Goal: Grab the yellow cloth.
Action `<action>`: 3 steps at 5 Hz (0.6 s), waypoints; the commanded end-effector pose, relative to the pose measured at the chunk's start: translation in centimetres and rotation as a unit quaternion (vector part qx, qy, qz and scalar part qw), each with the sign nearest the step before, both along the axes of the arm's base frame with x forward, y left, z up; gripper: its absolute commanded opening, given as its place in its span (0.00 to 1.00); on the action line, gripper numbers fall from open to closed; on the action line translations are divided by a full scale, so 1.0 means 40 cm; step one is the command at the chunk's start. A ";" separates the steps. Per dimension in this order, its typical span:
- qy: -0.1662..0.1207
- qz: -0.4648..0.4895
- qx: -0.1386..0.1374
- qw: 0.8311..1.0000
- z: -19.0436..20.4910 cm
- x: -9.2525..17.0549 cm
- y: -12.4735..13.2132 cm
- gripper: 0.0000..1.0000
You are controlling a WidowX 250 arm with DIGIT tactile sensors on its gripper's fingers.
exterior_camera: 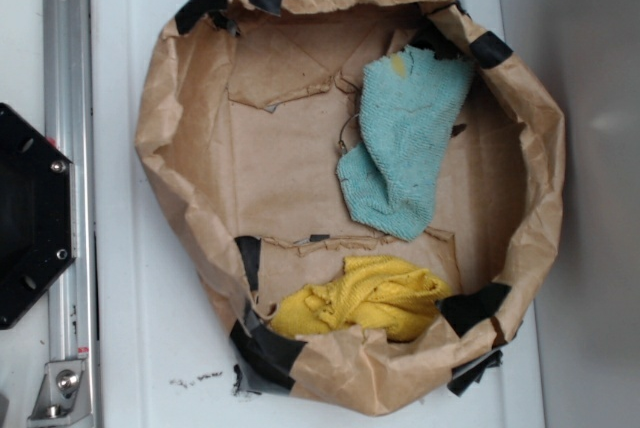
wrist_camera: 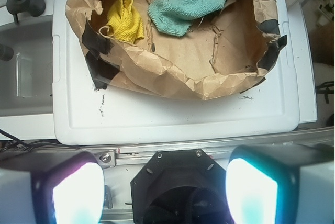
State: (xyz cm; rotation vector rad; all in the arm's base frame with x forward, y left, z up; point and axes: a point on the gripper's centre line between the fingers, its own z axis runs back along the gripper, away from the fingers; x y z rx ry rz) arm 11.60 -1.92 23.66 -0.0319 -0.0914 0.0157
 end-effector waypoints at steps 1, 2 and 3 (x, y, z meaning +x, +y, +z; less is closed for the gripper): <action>0.000 0.000 0.000 1.000 0.000 0.000 0.000 1.00; 0.000 0.067 -0.043 0.997 -0.029 0.113 0.050 1.00; 0.021 0.174 -0.065 0.982 -0.085 0.224 0.092 1.00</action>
